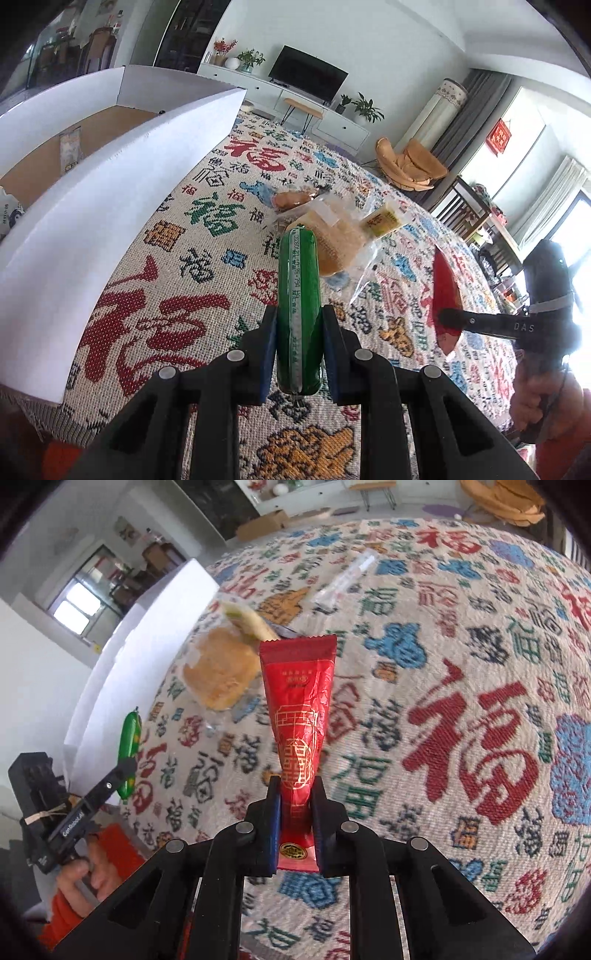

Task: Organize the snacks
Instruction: 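Carry both snacks over the white box and open both tools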

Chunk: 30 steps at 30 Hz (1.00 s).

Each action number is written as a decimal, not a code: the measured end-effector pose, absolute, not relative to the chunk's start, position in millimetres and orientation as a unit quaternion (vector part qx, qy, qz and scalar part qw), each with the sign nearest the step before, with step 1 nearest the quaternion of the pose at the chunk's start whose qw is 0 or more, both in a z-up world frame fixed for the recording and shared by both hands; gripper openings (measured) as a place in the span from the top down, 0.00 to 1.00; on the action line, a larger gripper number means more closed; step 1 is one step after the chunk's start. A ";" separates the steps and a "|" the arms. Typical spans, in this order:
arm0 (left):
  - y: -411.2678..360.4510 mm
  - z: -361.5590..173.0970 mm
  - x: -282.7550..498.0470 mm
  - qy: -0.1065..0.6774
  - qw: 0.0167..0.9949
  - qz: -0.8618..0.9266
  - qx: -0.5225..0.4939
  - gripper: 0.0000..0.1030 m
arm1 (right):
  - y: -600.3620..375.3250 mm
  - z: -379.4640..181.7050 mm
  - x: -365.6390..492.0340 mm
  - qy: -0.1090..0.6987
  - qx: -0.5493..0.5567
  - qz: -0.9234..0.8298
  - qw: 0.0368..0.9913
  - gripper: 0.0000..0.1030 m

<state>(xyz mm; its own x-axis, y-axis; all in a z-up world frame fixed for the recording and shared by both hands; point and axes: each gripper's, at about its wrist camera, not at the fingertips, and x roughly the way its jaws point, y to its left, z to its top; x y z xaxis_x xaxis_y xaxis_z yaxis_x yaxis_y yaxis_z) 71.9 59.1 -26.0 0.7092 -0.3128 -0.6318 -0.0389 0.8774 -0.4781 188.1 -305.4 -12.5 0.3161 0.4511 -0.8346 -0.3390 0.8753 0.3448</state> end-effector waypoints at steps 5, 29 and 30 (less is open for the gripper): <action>94.8 30.9 53.7 0.324 0.907 -0.054 -0.263 0.78 | -237.4 41.0 187.3 0.479 0.053 0.323 0.815 0.86; 203.5 51.1 34.7 0.315 0.910 0.136 -0.233 0.10 | -76.5 53.1 165.1 0.379 -0.035 0.405 0.831 0.38; 183.0 54.9 38.6 0.316 0.915 0.107 -0.227 0.08 | -103.7 50.8 160.4 0.362 -0.052 0.379 0.850 0.37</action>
